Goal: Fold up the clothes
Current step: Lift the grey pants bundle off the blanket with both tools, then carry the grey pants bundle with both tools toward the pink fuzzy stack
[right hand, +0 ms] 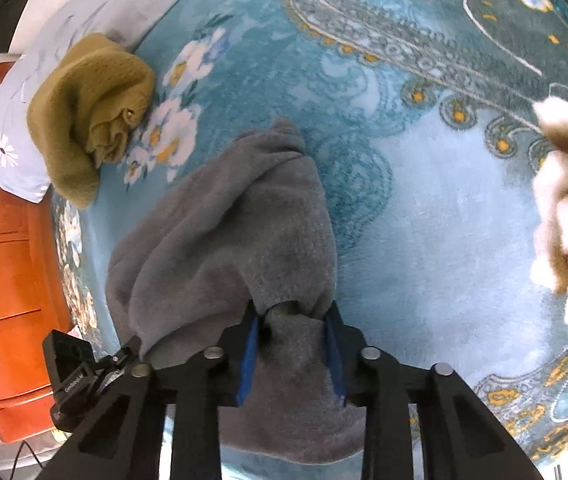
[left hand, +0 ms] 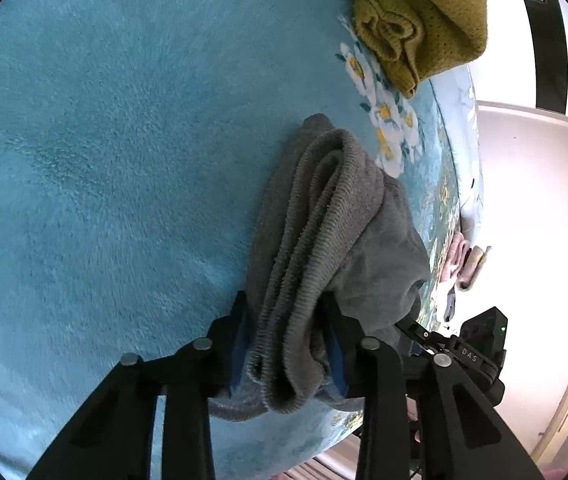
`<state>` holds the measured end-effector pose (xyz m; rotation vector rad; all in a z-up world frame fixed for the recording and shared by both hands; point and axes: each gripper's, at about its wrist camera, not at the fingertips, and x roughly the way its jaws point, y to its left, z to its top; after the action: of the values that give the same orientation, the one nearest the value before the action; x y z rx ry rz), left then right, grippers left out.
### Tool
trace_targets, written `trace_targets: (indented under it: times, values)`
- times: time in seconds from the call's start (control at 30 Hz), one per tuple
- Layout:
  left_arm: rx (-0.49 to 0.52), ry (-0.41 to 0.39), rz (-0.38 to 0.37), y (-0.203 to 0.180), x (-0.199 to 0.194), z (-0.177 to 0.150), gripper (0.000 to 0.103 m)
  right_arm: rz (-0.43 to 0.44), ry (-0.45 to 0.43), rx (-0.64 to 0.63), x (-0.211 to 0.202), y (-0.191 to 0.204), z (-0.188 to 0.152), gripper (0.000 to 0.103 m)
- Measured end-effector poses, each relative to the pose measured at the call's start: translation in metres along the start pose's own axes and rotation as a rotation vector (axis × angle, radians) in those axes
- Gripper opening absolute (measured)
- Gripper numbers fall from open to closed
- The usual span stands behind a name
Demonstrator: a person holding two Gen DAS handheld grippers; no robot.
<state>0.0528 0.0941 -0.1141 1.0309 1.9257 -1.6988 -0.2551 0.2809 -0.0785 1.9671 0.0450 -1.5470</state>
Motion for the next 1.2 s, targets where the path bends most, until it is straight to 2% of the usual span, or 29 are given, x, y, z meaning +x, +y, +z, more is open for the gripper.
trace_targets:
  times: [0.3, 0.57, 0.77, 1.0, 1.2]
  values:
    - [0.010, 0.004, 0.031, -0.035, -0.019, -0.013, 0.028, 0.036, -0.029, -0.003, -0.044, 0.027, -0.003, 0.023]
    - [0.051, -0.041, 0.011, -0.090, -0.057, -0.033, 0.028, 0.122, -0.104, -0.049, -0.114, 0.043, -0.004, 0.023]
    - [0.101, -0.171, 0.011, -0.160, -0.076, -0.056, 0.028, 0.214, -0.151, -0.133, -0.172, 0.040, 0.019, 0.023]
    - [0.107, -0.374, -0.009, -0.246, -0.087, -0.116, 0.028, 0.321, -0.193, -0.307, -0.257, 0.033, 0.057, 0.023]
    - [0.081, -0.458, -0.034, -0.300, -0.076, -0.158, 0.027, 0.358, -0.224, -0.400, -0.318, 0.017, 0.066, 0.023]
